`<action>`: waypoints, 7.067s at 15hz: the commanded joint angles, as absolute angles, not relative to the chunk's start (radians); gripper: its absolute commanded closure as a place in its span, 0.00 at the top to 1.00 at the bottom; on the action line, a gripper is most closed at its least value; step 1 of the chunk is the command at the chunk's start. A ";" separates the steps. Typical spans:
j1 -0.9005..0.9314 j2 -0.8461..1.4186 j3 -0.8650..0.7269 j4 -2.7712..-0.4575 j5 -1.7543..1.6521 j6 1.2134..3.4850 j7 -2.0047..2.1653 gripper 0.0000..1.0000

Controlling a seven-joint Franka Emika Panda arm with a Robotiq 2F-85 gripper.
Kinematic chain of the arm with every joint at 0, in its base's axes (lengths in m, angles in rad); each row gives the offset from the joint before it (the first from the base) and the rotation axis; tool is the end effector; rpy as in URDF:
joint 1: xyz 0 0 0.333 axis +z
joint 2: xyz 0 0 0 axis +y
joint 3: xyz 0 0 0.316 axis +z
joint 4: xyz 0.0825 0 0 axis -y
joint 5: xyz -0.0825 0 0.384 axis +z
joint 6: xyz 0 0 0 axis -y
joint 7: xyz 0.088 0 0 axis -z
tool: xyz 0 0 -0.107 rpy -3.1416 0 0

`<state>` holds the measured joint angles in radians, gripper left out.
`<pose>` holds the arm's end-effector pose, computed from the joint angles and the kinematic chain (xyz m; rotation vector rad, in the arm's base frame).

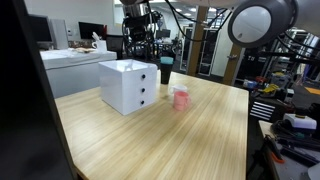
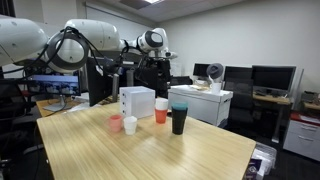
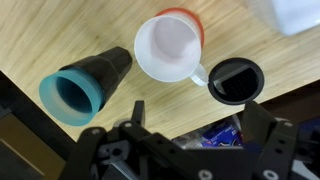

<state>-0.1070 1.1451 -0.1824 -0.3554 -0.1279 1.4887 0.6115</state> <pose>0.7716 -0.1469 0.3970 2.6246 -1.1177 0.0831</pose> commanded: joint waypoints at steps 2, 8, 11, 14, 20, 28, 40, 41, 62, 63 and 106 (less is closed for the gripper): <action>-0.124 1.134 -0.163 -0.380 -0.110 1.486 0.582 1.00; -0.130 1.131 -0.157 -0.381 -0.102 1.490 0.598 1.00; -0.109 1.112 -0.172 -0.383 -0.130 1.437 0.540 1.00; -0.109 1.129 -0.174 -0.381 -0.125 1.470 0.577 1.00; -0.109 1.125 -0.166 -0.377 -0.114 1.483 0.588 1.00; -0.125 1.072 -0.150 -0.366 -0.094 1.505 0.561 1.00; -0.159 0.919 -0.102 -0.376 -0.035 1.359 0.544 1.00; -0.166 0.909 -0.098 -0.376 -0.028 1.351 0.543 1.00; -0.261 0.783 -0.030 -0.380 0.046 1.202 0.175 1.00; -0.265 0.775 -0.026 -0.379 0.049 1.183 0.161 1.00; -0.376 0.525 -0.066 -0.379 0.013 0.939 -0.181 1.00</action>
